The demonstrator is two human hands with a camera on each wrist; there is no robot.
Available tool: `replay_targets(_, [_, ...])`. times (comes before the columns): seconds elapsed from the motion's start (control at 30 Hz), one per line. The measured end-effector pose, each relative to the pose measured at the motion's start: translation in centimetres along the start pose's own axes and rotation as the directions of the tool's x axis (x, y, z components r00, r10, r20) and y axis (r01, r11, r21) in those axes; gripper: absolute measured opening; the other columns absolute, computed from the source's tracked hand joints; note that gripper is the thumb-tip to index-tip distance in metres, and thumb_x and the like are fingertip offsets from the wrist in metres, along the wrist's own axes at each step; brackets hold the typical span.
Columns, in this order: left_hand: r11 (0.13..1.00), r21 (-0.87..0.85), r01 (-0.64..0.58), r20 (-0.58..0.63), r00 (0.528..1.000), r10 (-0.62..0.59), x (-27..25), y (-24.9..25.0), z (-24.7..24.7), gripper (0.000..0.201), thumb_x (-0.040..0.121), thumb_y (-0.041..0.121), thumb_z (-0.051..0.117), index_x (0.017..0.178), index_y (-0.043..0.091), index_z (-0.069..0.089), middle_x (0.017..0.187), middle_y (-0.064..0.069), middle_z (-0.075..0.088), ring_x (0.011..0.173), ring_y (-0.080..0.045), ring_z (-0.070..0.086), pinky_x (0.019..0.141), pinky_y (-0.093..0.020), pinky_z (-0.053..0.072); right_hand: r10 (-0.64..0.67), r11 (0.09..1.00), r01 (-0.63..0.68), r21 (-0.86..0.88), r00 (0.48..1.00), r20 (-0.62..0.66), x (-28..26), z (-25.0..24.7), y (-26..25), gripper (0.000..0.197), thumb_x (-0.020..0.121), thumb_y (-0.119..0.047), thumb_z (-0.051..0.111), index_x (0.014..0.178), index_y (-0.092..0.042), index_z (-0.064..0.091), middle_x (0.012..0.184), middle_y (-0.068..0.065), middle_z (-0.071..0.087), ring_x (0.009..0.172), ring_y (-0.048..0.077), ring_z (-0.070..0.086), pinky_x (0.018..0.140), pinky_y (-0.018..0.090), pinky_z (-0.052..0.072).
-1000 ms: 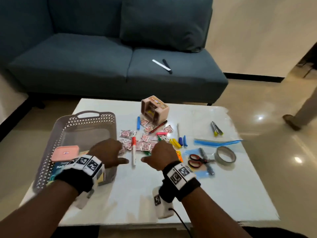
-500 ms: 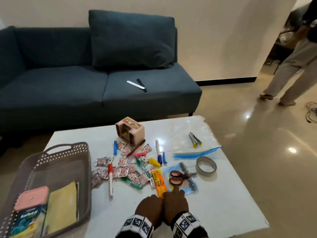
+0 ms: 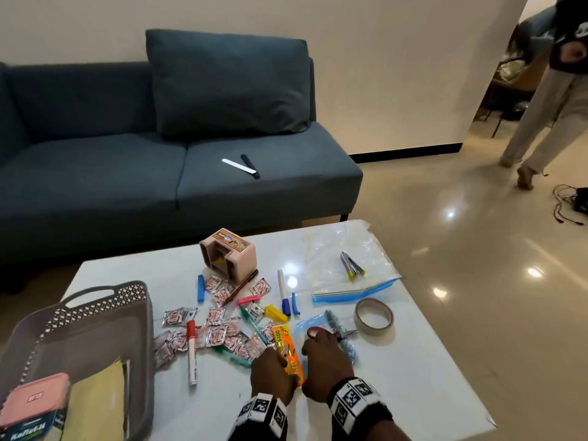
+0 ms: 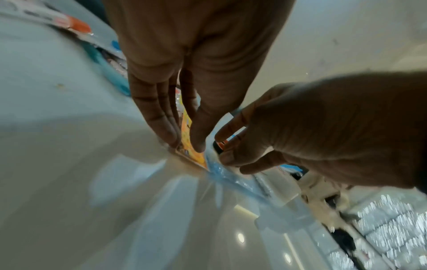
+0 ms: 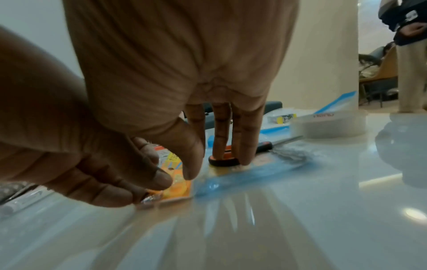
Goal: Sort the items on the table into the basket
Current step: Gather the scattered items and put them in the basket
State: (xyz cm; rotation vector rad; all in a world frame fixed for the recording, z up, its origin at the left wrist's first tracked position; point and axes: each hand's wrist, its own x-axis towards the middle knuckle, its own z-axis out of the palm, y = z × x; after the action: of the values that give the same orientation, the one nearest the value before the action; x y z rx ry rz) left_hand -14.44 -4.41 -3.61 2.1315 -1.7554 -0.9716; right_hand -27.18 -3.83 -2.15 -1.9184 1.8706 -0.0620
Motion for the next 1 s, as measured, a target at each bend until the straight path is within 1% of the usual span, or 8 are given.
replay_targets(0.13, [0.995,-0.096,0.004,0.071,0.997,0.003,-0.4,0.1,0.0,0.028,0.064,0.014,0.076,0.061,0.035,0.058,0.093,0.006,0.071,0.097,-0.010,0.066,0.077,-0.010,0.039,0.036,0.999,-0.036,0.014,0.999,-0.018,0.0,0.6,0.7,0.069,0.068,-0.038,0.069,0.130,-0.013,0.048,0.149,0.006,0.027,0.137,0.035,0.021,0.116,0.039,0.023])
replay_targets(0.23, [0.990,-0.144,-0.009,0.124,0.992,0.028,-0.7,0.4,-0.4,0.027,0.060,0.017,0.074,0.081,0.034,0.075,0.101,0.010,0.072,0.103,-0.007,0.064,0.088,-0.009,0.042,0.052,0.995,-0.048,0.087,0.997,-0.051,-0.1,1.1,1.4,0.083,0.071,-0.041,0.072,0.142,-0.012,0.039,0.157,0.002,0.013,0.145,0.032,0.007,0.121,0.038,0.015])
replay_targets(0.33, [0.983,-0.182,-0.002,0.163,0.986,0.032,-0.7,0.3,-0.9,0.034,0.061,0.020,0.071,0.092,0.030,0.078,0.107,0.008,0.071,0.107,-0.007,0.064,0.097,-0.018,0.045,0.059,0.987,-0.048,0.156,0.996,-0.069,-0.1,1.3,1.8,0.091,0.073,-0.039,0.067,0.150,-0.014,0.028,0.160,-0.003,0.003,0.148,0.028,-0.005,0.121,0.032,0.007])
replay_targets(0.47, [0.969,-0.245,-0.021,0.154,0.986,0.060,-1.5,0.4,-2.5,0.041,0.058,0.017,0.066,0.095,0.029,0.076,0.103,0.009,0.064,0.104,-0.007,0.061,0.094,-0.016,0.045,0.064,0.979,-0.054,0.197,0.997,-0.047,0.0,0.9,1.6,0.090,0.068,-0.037,0.055,0.151,-0.015,0.028,0.160,-0.002,0.010,0.148,0.023,0.003,0.118,0.027,0.007])
replay_targets(0.67, [0.965,-0.261,-0.027,0.125,0.990,0.061,-2.7,-0.7,-4.6,0.039,0.053,0.016,0.061,0.087,0.029,0.075,0.096,0.009,0.068,0.091,-0.006,0.064,0.083,-0.016,0.051,0.102,0.988,-0.095,0.125,0.994,-0.046,0.4,1.0,1.6,0.088,0.067,-0.030,0.053,0.150,-0.016,0.026,0.158,-0.001,0.019,0.148,0.025,0.005,0.119,0.034,0.012])
replay_targets(0.77, [0.962,-0.272,-0.005,0.089,0.996,0.031,-2.8,-1.8,-5.8,0.031,0.056,0.015,0.067,0.082,0.031,0.076,0.093,0.010,0.069,0.084,-0.004,0.064,0.079,-0.015,0.050,0.141,0.980,-0.130,0.151,0.988,-0.062,-0.1,0.7,2.0,0.082,0.072,-0.028,0.056,0.149,-0.017,0.030,0.161,-0.003,0.008,0.148,0.027,-0.003,0.119,0.034,0.011])
replay_targets(0.87, [0.963,-0.271,-0.004,0.032,0.999,0.013,-2.7,-3.2,-7.1,0.012,0.059,0.028,0.079,0.065,0.036,0.076,0.078,0.013,0.072,0.074,0.001,0.066,0.078,-0.018,0.053,0.100,0.988,-0.090,0.126,0.992,-0.076,-0.2,1.0,3.4,0.067,0.081,-0.028,0.057,0.143,-0.014,0.038,0.163,-0.005,-0.001,0.149,0.023,-0.013,0.121,0.032,0.002])
replay_targets(1.0, [0.955,-0.296,0.006,-0.027,1.000,-0.015,-2.9,-4.9,-7.4,0.018,0.055,0.029,0.091,0.064,0.030,0.075,0.074,0.011,0.071,0.074,0.000,0.065,0.072,-0.019,0.052,0.056,0.996,-0.046,0.077,0.991,-0.125,-0.3,1.4,3.7,0.049,0.084,-0.030,0.058,0.130,-0.016,0.051,0.162,-0.004,0.003,0.149,0.022,-0.010,0.119,0.028,-0.002])
